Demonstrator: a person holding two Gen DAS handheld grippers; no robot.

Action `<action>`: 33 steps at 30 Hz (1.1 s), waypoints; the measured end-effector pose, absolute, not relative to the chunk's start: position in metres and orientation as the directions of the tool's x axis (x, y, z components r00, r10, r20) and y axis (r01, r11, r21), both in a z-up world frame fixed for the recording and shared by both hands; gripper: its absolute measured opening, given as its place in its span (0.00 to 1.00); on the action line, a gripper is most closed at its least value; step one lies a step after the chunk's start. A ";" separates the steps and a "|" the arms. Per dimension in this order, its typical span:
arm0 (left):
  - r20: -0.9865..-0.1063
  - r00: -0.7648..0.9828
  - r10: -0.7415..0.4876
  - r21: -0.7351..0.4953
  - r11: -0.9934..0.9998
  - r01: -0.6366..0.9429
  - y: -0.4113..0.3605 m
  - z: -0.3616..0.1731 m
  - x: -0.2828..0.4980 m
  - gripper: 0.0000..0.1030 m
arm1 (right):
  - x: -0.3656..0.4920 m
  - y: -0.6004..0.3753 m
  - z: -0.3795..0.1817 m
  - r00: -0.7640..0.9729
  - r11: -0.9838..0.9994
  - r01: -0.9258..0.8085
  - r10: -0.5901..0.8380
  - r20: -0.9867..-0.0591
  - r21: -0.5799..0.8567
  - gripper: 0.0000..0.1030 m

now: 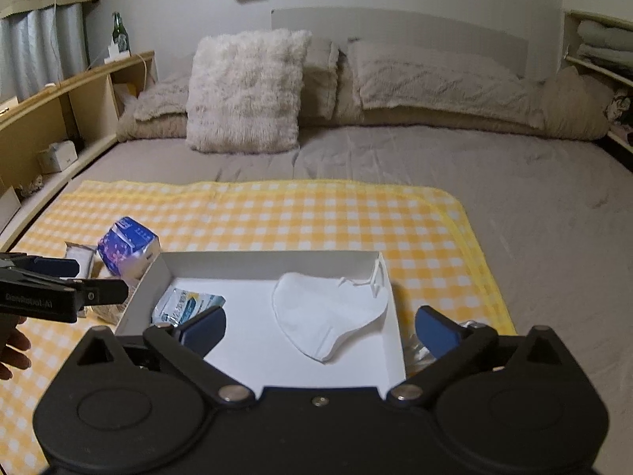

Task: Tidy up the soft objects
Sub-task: 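Move both tools back toward the remaining items on the cloth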

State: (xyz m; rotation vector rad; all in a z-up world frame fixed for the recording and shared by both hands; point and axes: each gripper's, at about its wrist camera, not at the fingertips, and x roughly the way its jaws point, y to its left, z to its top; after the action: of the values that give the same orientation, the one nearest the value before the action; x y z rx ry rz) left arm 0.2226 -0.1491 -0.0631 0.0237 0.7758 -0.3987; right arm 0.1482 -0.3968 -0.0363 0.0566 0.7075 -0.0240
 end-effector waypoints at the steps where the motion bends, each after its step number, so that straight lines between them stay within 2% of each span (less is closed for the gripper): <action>1: -0.686 0.642 -0.342 -0.121 0.924 0.362 -0.149 -0.062 0.221 1.00 | 0.146 -0.397 -0.035 0.763 0.998 0.040 -0.003 -0.646 0.043 1.00; 15: -0.642 0.690 -0.334 -0.124 0.933 0.337 -0.117 -0.051 0.210 1.00 | 0.149 -0.386 -0.038 0.774 0.996 0.055 -0.001 -0.633 0.066 1.00; 33: -0.666 0.735 -0.127 -0.088 0.992 0.093 0.006 -0.055 0.232 1.00 | 0.207 -0.285 -0.048 0.765 0.988 -0.133 0.156 -0.624 0.084 1.00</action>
State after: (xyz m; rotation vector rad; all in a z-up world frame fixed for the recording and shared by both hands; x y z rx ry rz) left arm 0.2316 0.0057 -0.0552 -0.0497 0.7357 -0.1210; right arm 0.2071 -0.2848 -0.0478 0.0360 0.6813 0.1572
